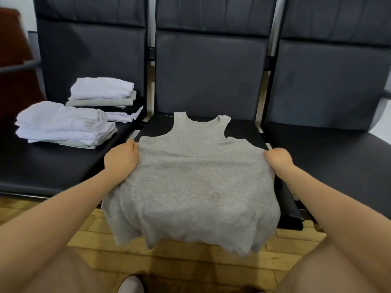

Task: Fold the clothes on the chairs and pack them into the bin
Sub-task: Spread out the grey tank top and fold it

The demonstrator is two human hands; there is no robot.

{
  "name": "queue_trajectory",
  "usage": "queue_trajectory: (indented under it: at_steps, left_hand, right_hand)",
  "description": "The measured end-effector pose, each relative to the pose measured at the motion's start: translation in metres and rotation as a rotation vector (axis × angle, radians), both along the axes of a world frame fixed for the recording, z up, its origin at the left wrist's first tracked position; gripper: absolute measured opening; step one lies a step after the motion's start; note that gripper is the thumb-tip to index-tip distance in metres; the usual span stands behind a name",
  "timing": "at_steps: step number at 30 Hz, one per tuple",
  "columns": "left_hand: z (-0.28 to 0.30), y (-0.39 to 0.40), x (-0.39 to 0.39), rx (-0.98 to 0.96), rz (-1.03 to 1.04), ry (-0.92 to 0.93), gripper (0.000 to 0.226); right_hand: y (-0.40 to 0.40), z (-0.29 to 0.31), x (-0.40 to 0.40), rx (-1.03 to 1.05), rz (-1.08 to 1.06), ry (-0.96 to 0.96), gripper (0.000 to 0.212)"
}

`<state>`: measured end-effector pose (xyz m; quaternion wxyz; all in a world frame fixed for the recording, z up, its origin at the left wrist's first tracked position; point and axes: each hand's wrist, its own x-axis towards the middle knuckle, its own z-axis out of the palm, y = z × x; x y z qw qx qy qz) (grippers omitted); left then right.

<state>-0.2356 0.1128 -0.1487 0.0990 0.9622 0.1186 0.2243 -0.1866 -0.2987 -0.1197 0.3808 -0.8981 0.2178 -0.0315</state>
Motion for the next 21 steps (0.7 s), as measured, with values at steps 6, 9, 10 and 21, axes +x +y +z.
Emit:
queue_trajectory:
  at_steps: [6,9,10,21]
  left_hand:
    - [0.003,0.001,-0.011,-0.022,-0.018,-0.005,0.033]
    - [0.007,0.003,-0.019,-0.155,0.009,0.014,0.044]
    - [0.009,0.004,-0.021,-0.206,0.009,0.017,0.047]
    - [0.019,0.002,0.0,-0.394,-0.018,0.22,0.058]
  right_hand:
    - [-0.011,0.0,-0.014,-0.419,0.085,-0.021,0.02]
    - [-0.015,0.001,-0.017,-0.45,0.152,-0.008,0.018]
    - [-0.015,0.0,-0.017,-0.46,0.166,-0.018,0.017]
    - [0.023,0.003,-0.008,-0.49,0.252,-0.116,0.024]
